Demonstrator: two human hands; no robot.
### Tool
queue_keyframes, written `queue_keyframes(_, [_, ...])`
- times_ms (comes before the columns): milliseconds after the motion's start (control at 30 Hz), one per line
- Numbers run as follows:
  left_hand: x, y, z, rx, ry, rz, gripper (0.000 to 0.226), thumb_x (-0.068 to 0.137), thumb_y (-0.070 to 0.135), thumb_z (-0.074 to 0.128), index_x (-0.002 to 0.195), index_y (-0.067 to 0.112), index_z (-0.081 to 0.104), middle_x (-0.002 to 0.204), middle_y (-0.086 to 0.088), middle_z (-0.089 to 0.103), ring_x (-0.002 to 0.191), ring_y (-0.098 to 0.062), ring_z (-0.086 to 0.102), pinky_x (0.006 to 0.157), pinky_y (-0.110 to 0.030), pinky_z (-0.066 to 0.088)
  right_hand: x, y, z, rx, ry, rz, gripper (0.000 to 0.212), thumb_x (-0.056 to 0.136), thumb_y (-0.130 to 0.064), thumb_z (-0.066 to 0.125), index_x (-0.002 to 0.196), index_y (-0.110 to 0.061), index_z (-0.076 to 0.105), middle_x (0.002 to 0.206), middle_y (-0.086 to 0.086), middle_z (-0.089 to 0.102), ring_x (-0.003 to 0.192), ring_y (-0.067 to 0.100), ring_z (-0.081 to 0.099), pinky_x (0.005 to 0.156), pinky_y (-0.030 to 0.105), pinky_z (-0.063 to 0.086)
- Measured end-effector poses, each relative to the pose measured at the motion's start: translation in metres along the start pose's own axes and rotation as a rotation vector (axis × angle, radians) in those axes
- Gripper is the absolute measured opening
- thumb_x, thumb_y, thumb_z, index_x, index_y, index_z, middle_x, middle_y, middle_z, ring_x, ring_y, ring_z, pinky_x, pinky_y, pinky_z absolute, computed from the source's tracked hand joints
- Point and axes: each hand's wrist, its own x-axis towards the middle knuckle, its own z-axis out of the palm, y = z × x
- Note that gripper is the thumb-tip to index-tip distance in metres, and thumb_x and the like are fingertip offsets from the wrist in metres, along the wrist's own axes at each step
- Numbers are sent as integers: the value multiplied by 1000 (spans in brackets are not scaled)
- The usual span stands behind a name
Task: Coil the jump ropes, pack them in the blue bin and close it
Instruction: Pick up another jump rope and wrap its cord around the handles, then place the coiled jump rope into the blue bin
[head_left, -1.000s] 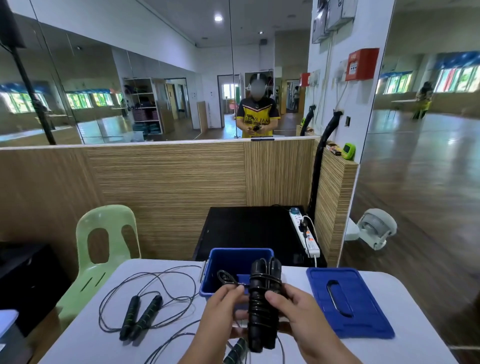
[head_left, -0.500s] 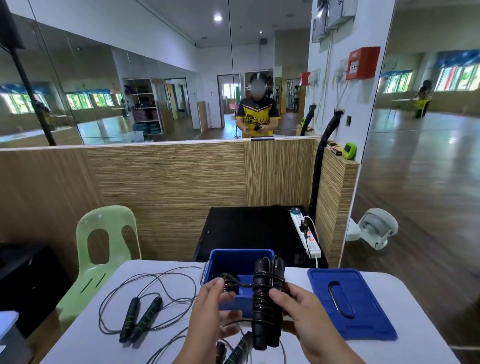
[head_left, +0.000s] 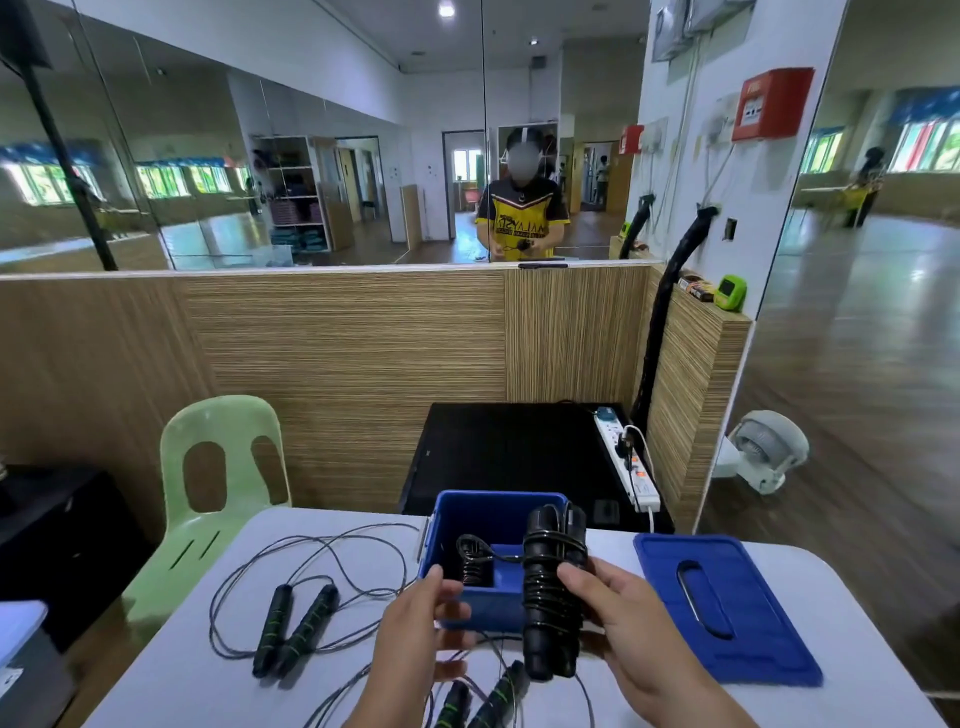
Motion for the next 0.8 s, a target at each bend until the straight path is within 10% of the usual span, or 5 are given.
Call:
queue_keyframes(433, [135, -21, -54, 359, 61, 176, 17, 86, 27, 73, 70, 25, 72, 69, 6, 73, 72, -21, 68, 69, -38, 53, 75, 9, 35, -21, 142, 71, 17, 95, -17, 66, 105, -9, 78, 103, 20, 76, 84, 29, 71, 78, 42, 52])
queue_keyframes(800, [209, -18, -28, 678, 70, 392, 50, 80, 36, 83, 121, 23, 59, 101, 8, 50, 104, -24, 60, 88, -38, 49, 132, 23, 45, -40, 255, 140, 19, 95, -18, 68, 109, -6, 74, 94, 8, 79, 78, 19, 75, 64, 29, 58])
